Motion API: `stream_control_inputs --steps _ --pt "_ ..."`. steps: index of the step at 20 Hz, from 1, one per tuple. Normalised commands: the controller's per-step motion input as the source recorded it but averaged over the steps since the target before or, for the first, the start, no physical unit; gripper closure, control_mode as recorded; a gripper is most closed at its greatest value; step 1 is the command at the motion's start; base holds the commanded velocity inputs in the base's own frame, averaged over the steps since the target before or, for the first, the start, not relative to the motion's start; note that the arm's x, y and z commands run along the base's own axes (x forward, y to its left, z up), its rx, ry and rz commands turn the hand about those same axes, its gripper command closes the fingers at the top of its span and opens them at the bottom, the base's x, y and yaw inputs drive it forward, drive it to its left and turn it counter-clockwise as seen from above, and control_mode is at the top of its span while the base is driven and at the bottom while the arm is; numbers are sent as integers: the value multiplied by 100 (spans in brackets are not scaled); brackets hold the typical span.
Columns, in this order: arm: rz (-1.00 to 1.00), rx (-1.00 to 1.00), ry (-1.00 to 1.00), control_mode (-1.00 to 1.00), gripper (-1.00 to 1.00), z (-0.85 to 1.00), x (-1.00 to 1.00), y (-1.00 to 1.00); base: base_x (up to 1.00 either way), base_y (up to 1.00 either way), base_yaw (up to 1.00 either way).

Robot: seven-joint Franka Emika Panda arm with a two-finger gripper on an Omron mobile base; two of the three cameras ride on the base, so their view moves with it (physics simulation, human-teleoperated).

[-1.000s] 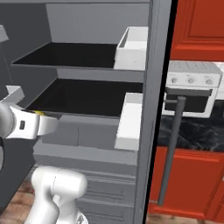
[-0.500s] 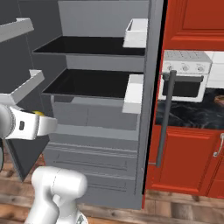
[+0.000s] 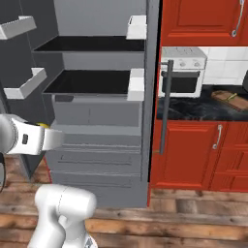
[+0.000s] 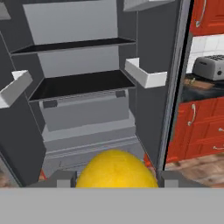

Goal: Retrieve a lemon from the fridge and place it on the cutting board with the fish.

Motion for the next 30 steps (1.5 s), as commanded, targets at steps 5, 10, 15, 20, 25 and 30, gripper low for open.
stream_control_inputs --steps 5,10,15,20,25,30 --pt "0 0 0 100 100 0 0 0 -27 -46 -49" --pt "0 0 0 100 100 0 0 0 0 -65 -62" --pt "0 0 0 100 100 0 0 0 17 -60 -62" --pt "0 0 0 100 100 0 0 0 58 -30 -48" --pt "0 0 0 100 100 0 0 0 98 -40 -25" --pt "0 0 0 100 100 0 0 0 100 -61 -7"
